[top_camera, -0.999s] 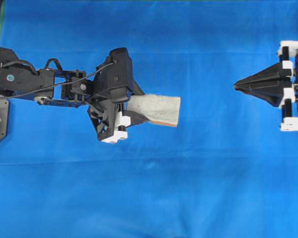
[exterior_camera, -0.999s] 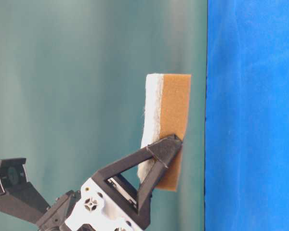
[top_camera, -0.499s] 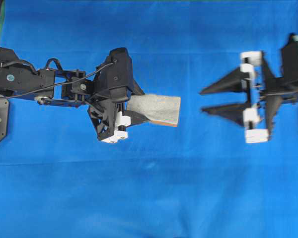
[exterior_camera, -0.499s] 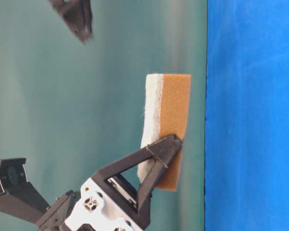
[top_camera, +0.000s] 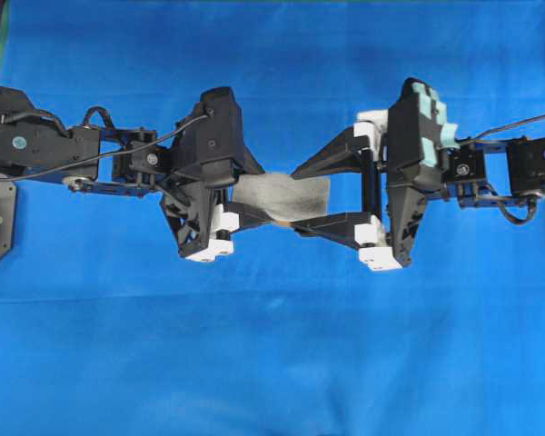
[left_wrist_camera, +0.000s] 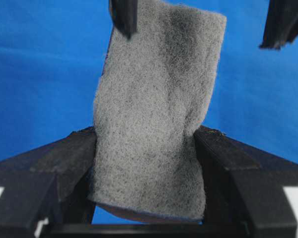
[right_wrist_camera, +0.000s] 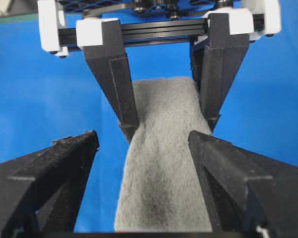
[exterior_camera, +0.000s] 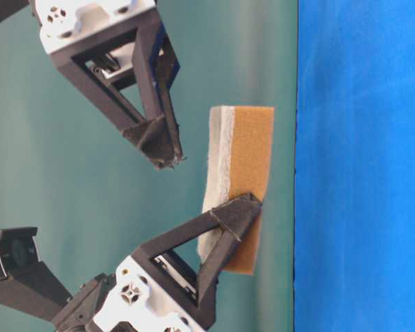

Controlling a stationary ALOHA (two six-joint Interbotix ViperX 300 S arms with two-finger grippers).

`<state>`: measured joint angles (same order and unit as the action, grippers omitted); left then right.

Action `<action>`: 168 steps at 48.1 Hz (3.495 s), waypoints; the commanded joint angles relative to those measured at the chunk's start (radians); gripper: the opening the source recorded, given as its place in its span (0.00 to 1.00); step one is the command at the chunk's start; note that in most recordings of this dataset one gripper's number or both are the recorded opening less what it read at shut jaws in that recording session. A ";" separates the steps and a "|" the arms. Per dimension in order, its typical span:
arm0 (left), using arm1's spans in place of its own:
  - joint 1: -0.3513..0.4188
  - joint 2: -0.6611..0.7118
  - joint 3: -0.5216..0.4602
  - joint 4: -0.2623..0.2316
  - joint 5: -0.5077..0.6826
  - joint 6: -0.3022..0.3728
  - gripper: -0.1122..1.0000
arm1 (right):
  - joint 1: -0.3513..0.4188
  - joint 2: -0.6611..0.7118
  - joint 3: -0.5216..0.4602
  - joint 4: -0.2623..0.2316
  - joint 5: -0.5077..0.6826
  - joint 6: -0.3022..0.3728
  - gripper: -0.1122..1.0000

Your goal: Hand over the sponge with the left arm and wipe it with the right arm.

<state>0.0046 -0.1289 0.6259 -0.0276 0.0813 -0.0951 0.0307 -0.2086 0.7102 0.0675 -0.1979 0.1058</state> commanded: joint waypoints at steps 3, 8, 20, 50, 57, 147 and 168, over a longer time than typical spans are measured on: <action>-0.002 -0.017 -0.009 -0.002 -0.008 0.000 0.52 | -0.008 -0.011 -0.025 0.003 0.002 -0.002 0.77; -0.002 -0.017 -0.008 -0.002 -0.008 0.002 0.52 | -0.014 -0.009 -0.025 0.003 0.003 -0.006 0.77; 0.000 -0.015 -0.008 -0.002 -0.008 0.003 0.52 | -0.031 0.032 -0.032 0.005 0.038 -0.006 0.77; -0.002 -0.017 -0.008 -0.002 -0.008 0.005 0.50 | -0.031 0.126 -0.074 0.000 0.127 -0.006 0.77; -0.002 -0.015 -0.008 -0.002 -0.003 0.005 0.50 | -0.031 0.129 -0.077 -0.002 0.129 -0.006 0.77; -0.002 -0.330 0.267 -0.002 -0.181 0.029 0.87 | -0.058 0.258 -0.052 -0.011 0.229 -0.011 0.42; -0.002 -0.327 0.267 -0.002 -0.186 0.029 0.87 | -0.058 0.367 -0.052 -0.011 0.209 -0.011 0.40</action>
<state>0.0046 -0.4525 0.9035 -0.0291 -0.0951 -0.0690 -0.0291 0.1641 0.6734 0.0583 0.0169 0.0966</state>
